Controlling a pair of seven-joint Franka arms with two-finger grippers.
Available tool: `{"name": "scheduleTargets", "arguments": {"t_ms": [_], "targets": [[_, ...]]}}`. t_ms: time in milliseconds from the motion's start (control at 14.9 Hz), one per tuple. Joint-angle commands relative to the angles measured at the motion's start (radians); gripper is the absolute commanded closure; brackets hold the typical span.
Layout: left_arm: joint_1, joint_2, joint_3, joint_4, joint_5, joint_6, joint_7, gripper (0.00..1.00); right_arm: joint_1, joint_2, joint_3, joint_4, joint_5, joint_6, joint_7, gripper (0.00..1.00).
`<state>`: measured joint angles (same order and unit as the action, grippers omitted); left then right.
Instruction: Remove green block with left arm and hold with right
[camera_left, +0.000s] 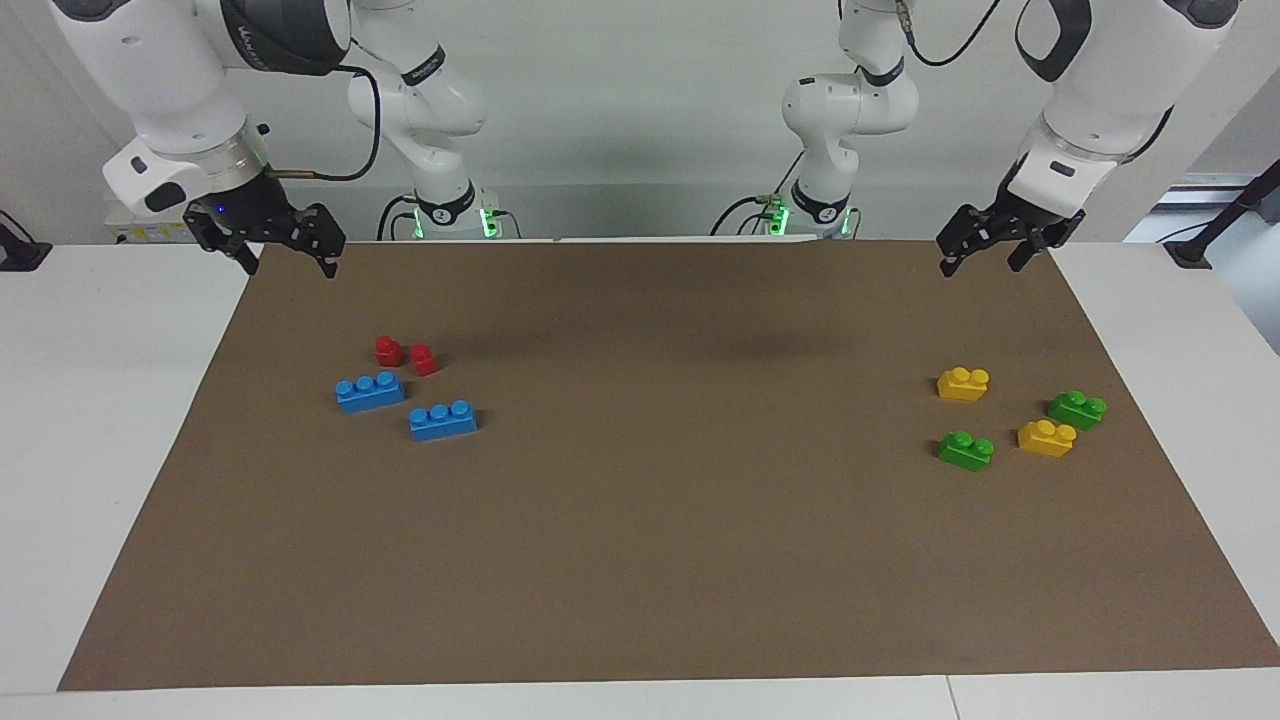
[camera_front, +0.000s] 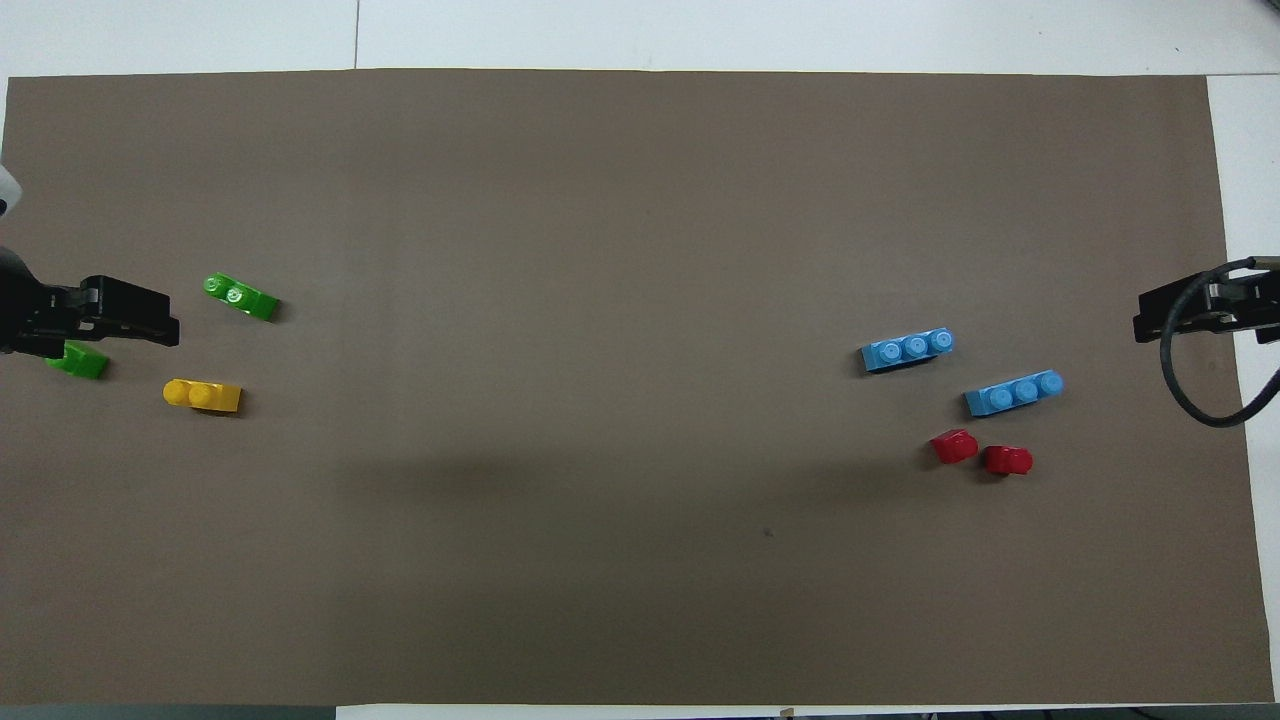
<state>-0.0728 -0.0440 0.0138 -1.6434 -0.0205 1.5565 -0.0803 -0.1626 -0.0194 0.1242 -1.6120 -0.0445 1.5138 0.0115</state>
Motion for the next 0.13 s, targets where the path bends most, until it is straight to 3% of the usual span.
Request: {"name": "scheduleTargets", "arguments": {"t_ms": [0, 67], "targets": [[0.001, -0.014, 0.002, -0.009, -0.013, 0.007, 0.017, 0.0, -0.005, 0.007, 0.006, 0.015, -0.017, -0.009, -0.018, 0.0], [0.001, -0.014, 0.002, -0.009, -0.013, 0.007, 0.019, 0.0, -0.005, 0.007, 0.006, 0.015, -0.017, -0.009, -0.018, 0.0]]}}
